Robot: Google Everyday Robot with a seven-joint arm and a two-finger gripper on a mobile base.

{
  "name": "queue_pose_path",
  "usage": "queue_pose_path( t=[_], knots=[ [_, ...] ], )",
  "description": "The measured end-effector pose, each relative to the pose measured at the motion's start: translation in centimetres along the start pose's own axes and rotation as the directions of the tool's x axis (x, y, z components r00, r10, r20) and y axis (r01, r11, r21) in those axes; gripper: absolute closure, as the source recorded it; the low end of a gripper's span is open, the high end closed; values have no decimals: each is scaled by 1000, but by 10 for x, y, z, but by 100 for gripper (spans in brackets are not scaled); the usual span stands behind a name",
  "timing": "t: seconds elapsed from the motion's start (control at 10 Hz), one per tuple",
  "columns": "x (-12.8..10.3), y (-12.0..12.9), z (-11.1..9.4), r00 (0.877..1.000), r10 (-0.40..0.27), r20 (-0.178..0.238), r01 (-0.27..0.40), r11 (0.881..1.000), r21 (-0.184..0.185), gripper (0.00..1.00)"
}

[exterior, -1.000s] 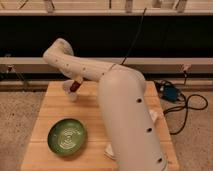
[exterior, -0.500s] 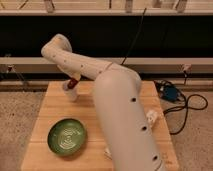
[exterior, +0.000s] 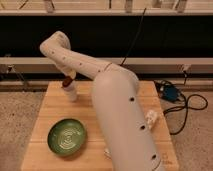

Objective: Place the pepper in the ceramic cup

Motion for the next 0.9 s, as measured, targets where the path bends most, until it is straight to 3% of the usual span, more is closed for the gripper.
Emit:
queue_pose_path(
  t=[0.2, 0.5, 0.6, 0.9],
  knots=[
    [-8, -2, 2, 999, -6, 31, 5, 1000, 18, 20],
    [-14, 3, 5, 998, 5, 63, -7, 999, 34, 20],
    [-14, 5, 5, 997, 10, 70, -13, 999, 37, 22],
    [-16, 7, 15, 999, 4, 41, -5, 999, 34, 51]
  ],
)
